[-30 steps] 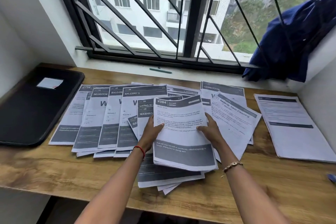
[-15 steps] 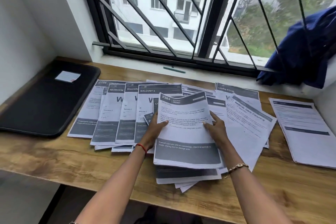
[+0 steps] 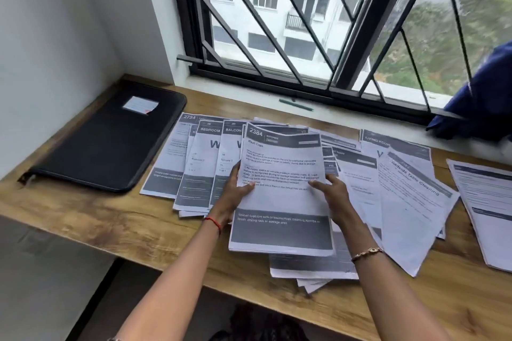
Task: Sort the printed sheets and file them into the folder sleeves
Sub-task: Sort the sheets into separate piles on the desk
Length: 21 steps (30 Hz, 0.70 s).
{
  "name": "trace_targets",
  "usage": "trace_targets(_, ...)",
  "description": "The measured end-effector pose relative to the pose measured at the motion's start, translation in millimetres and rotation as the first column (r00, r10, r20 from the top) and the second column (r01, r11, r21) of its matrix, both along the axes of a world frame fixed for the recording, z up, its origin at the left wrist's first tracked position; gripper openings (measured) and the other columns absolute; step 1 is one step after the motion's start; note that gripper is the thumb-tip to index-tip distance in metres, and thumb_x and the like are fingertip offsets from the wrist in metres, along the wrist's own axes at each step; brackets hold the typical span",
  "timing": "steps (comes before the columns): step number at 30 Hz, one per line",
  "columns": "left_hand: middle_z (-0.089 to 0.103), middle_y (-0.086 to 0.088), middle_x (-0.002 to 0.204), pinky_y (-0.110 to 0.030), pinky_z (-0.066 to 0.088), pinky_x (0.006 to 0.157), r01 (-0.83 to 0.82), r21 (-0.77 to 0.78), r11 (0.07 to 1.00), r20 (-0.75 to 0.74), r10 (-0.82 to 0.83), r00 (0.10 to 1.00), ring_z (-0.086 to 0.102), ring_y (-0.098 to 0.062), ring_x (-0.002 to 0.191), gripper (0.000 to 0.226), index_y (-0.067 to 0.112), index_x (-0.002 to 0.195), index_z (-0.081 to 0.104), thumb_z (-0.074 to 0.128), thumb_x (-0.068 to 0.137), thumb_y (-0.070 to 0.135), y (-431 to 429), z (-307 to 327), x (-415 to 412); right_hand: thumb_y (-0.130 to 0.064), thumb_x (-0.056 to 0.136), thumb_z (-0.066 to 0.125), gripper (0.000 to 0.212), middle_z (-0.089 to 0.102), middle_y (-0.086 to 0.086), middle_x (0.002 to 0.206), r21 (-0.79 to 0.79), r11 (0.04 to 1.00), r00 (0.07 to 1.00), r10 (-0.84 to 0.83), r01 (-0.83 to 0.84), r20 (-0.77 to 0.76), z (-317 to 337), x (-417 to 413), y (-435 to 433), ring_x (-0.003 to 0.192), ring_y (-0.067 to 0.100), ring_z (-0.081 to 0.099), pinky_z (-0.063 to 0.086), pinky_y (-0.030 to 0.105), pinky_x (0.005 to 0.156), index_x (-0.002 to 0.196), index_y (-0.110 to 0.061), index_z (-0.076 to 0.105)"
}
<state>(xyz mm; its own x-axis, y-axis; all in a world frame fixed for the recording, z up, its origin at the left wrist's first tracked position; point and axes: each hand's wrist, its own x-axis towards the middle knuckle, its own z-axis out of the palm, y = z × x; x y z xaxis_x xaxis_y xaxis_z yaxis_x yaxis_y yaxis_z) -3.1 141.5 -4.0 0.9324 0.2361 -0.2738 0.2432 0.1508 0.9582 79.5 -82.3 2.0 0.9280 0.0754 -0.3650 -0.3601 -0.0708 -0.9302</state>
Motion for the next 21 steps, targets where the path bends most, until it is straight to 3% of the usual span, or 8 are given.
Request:
trace_targets(4, 0.050, -0.005, 0.130, -0.013, 0.052, 0.070, -0.064, -0.006, 0.998, -0.023, 0.064, 0.998, 0.055, -0.016, 0.104, 0.064, 0.015, 0.143, 0.028, 0.055, 0.089, -0.004, 15, 5, -2, 0.005, 0.077, 0.066, 0.039, 0.066, 0.017, 0.106, 0.046, 0.996, 0.993, 0.081, -0.077, -0.091, 1, 12, 17, 0.082, 0.026, 0.064, 0.053, 0.039, 0.083, 0.116, -0.001, 0.061)
trace_targets(8, 0.051, -0.010, 0.134, -0.028, 0.047, 0.090, -0.084, 0.040, 0.996, -0.037, 0.085, 0.996, 0.053, -0.021, 0.111, 0.059, 0.010, 0.141, 0.032, 0.056, 0.088, -0.003, 30, 8, 3, 0.010, 0.076, 0.064, 0.050, 0.063, 0.017, 0.103, 0.068, 0.993, 0.989, 0.100, -0.094, -0.105, 8, 24, 37, 0.073, 0.023, 0.061, 0.051, 0.031, 0.065, 0.124, 0.003, 0.055)
trace_targets(11, 0.055, -0.012, 0.130, -0.029, 0.049, 0.087, -0.139, 0.039, 0.990, -0.048, 0.141, 0.989, 0.056, -0.022, 0.108, 0.046, 0.007, 0.135, 0.041, 0.055, 0.091, 0.002, 39, 11, 7, 0.013, 0.076, 0.063, 0.050, 0.064, 0.013, 0.095, 0.085, 0.992, 0.988, 0.102, -0.092, -0.118, 9, 32, 50, 0.070, 0.020, 0.061, 0.051, 0.027, 0.061, 0.124, 0.002, 0.055)
trace_targets(13, 0.056, -0.011, 0.127, -0.029, 0.048, 0.088, -0.232, 0.058, 0.971, -0.055, 0.235, 0.971, 0.056, -0.022, 0.107, 0.040, 0.007, 0.133, 0.044, 0.053, 0.094, 0.009, 46, 14, 8, 0.014, 0.076, 0.063, 0.051, 0.064, 0.013, 0.099, 0.118, 0.989, 0.985, 0.108, -0.093, -0.134, 9, 36, 57, 0.073, 0.021, 0.061, 0.052, 0.029, 0.066, 0.124, 0.001, 0.055)
trace_targets(17, 0.054, -0.012, 0.131, -0.033, 0.040, 0.099, -0.333, 0.449, 0.829, -0.050, 0.395, 0.917, 0.050, -0.028, 0.121, 0.037, 0.005, 0.132, 0.048, 0.049, 0.095, 0.013, 67, 7, 7, 0.016, 0.076, 0.060, 0.050, 0.064, 0.011, 0.091, 0.118, 0.989, 0.987, 0.103, -0.088, -0.123, 7, 42, 67, 0.072, 0.020, 0.059, 0.050, 0.028, 0.067, 0.124, 0.004, 0.054)
trace_targets(21, 0.033, -0.014, 0.149, -0.038, 0.025, 0.114, -0.236, 0.630, 0.740, -0.093, 0.373, 0.923, 0.028, -0.028, 0.139, 0.048, 0.002, 0.141, 0.034, 0.046, 0.097, 0.013, 90, -4, 2, 0.017, 0.077, 0.059, 0.046, 0.063, 0.006, 0.084, 0.118, 0.992, 0.990, 0.065, -0.051, -0.124, 9, 40, 77, 0.069, 0.019, 0.058, 0.052, 0.024, 0.059, 0.122, 0.004, 0.055)
